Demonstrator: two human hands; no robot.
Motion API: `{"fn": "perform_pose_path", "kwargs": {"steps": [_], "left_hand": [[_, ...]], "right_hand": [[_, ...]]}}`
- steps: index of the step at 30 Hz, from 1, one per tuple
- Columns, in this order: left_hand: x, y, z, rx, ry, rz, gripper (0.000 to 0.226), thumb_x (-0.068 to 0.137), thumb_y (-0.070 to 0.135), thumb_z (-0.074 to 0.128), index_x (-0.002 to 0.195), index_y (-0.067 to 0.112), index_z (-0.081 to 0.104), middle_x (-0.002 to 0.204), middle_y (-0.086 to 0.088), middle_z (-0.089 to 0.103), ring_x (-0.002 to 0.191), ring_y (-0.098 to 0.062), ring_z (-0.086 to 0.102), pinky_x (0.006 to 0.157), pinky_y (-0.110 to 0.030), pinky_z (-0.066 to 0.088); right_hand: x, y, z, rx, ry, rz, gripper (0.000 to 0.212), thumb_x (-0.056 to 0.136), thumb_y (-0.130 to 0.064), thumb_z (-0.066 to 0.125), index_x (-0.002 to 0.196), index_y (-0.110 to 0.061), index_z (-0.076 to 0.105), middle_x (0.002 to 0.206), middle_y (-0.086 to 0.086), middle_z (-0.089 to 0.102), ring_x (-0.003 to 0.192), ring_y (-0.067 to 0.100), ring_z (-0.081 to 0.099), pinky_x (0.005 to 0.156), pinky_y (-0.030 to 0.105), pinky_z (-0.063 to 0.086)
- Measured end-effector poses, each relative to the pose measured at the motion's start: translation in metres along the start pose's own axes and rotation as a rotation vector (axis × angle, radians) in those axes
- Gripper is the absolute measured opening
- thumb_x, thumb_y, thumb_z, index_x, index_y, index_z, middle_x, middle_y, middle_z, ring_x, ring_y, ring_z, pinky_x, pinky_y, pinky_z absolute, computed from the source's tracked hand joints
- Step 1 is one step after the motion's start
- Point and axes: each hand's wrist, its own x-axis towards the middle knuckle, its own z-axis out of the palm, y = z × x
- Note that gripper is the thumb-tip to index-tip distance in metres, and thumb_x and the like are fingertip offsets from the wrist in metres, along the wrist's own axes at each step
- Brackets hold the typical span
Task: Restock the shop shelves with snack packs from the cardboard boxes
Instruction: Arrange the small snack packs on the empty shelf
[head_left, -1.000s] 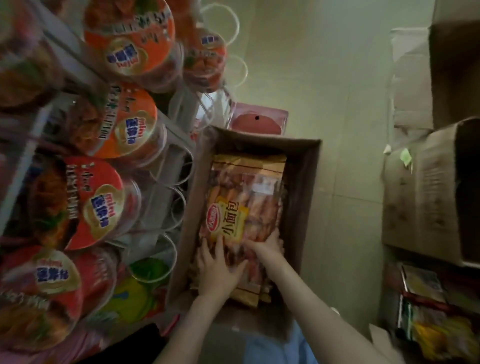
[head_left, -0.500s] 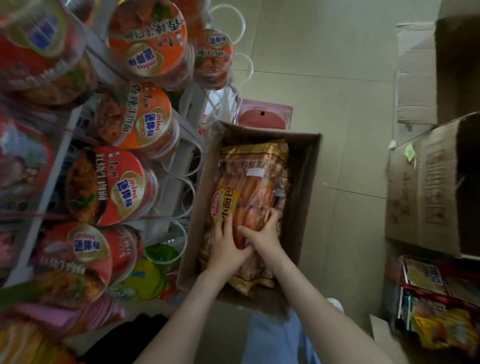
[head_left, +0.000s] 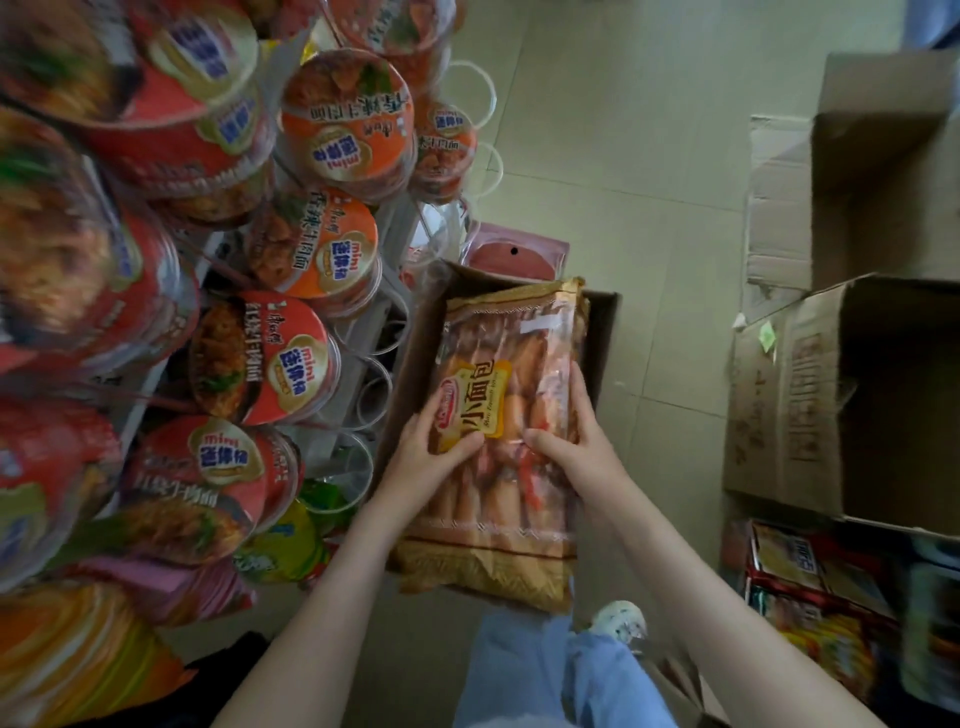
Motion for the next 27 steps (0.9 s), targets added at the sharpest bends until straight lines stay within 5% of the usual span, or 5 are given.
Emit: {"fn": "perform_pose_path", "kwargs": {"steps": [8,15,19,23,27], "left_hand": [[-0.033,0.063,0.011,-0.250,-0.303,0.198,0.092,0.060,0.052,0.085,0.132,0.068,0.030,0.143,0.009,0.047,0.129,-0.016,0.049,0.109,-0.046,0.038],[-0.113,0.149,0.102,-0.210,-0.467,0.554,0.085,0.086,0.010,0.069,0.144,0.050,0.019,0.136,0.021,0.046,0.120,0.000,0.055,0.096,-0.020,0.046],[-0.189,0.185,0.169,-0.114,-0.524,0.724,0.088,0.079,0.015,0.078,0.150,0.034,0.028,0.139,0.007,0.052,0.118,-0.003,0.057,0.097,-0.021,0.048],[-0.278,0.213,0.238,0.161,-0.555,1.212,0.080,0.073,0.021,0.073,0.143,0.035,0.036,0.144,-0.004,0.042,0.131,-0.011,0.044,0.107,-0.026,0.040],[-0.356,0.236,0.300,0.797,-0.376,1.845,0.072,0.075,0.025,0.072,0.140,0.033,0.041,0.144,-0.013,0.041,0.122,-0.029,0.048,0.099,-0.035,0.044]], "right_hand": [[-0.092,-0.066,-0.066,-0.031,0.003,-0.075,0.089,0.084,-0.017,0.071,0.136,-0.068,0.021,0.140,-0.002,0.045,0.117,0.026,0.060,0.095,0.055,0.049],[-0.217,-0.096,-0.132,-0.268,0.227,-0.273,0.096,0.084,-0.031,0.070,0.141,-0.062,-0.001,0.142,-0.022,0.035,0.116,-0.009,0.052,0.087,0.016,0.049],[-0.312,-0.076,-0.177,-0.354,0.395,-0.275,0.120,0.074,-0.033,0.080,0.140,-0.059,-0.017,0.152,-0.019,0.022,0.130,-0.005,0.038,0.108,0.026,0.033],[-0.416,-0.042,-0.208,-0.399,0.691,-0.249,0.134,0.052,-0.061,0.081,0.135,-0.058,-0.024,0.160,-0.007,0.003,0.143,0.012,0.018,0.116,0.044,0.025],[-0.506,-0.029,-0.229,-1.067,1.292,-0.399,0.132,0.059,-0.047,0.086,0.153,-0.022,-0.004,0.157,0.019,0.014,0.144,0.038,0.015,0.115,0.050,0.015]]}}
